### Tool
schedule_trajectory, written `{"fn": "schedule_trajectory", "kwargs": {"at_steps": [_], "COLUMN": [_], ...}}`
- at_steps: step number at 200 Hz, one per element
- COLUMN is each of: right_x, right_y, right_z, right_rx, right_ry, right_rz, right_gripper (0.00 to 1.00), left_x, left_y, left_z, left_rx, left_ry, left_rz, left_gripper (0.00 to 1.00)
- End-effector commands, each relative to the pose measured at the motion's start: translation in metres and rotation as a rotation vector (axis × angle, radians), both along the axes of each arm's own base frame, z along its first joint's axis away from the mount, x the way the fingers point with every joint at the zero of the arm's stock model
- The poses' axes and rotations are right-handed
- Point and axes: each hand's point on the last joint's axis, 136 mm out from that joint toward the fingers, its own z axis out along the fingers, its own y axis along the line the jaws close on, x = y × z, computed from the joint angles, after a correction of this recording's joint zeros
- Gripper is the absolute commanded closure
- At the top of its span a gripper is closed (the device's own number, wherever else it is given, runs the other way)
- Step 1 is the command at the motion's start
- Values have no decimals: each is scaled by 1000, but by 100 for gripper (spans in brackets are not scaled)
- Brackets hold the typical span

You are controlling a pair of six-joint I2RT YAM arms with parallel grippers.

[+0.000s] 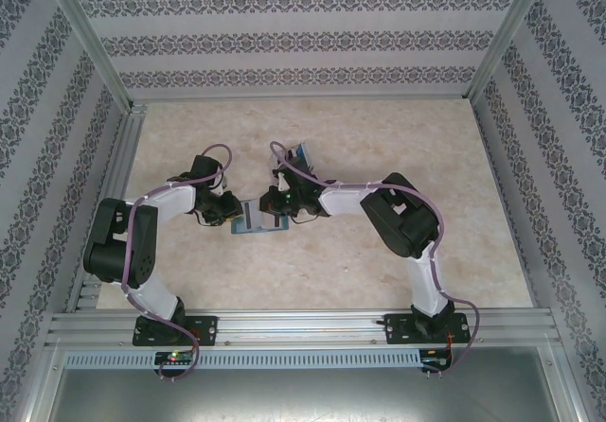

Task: Put the credit cards into the card holder
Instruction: Insert the credit card into the card slot, then pick up the card holder from the center of the table.

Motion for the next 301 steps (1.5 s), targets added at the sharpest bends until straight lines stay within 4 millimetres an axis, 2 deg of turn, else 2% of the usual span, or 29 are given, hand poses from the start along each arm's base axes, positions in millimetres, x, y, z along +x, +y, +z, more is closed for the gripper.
{"fn": "schedule_trajectory", "kwargs": {"at_steps": [1,62,90,132,159,182,238,269,301], "right_x": [-1,-5,-8,-7,-4,-5,-13,-16,-16], "right_y": [4,18,16,-1,-16,-27,-37,-40,-41], "right_z": [-15,-24,-24,4,25,31,9,5,7], "right_rx": [-72,-106,-107,-125,-159,-196,-225,-227,-219], "right_ry": [-12,-38,-42,-91,-134,-159,-123,-115,-113], "right_rz": [-28,-48,-45,-39,-29,-22,6,3,0], "right_gripper": [95,94,84,70,67,65,64,64,64], "left_x": [-16,-19,-17,-10,-5,-5,-17,-23,-24], "left_y": [4,0,-1,1,5,9,5,3,-7], "left_z": [-9,-7,1,25,47,58,47,43,38], "left_rx": [0,-36,-40,-30,-22,2,70,218,306], "left_ry": [50,46,33,-10,-58,-96,-72,-54,-53], "left_rz": [20,33,29,22,26,18,-62,-146,-213], "left_gripper": [76,76,74,66,60,57,51,46,35]}}
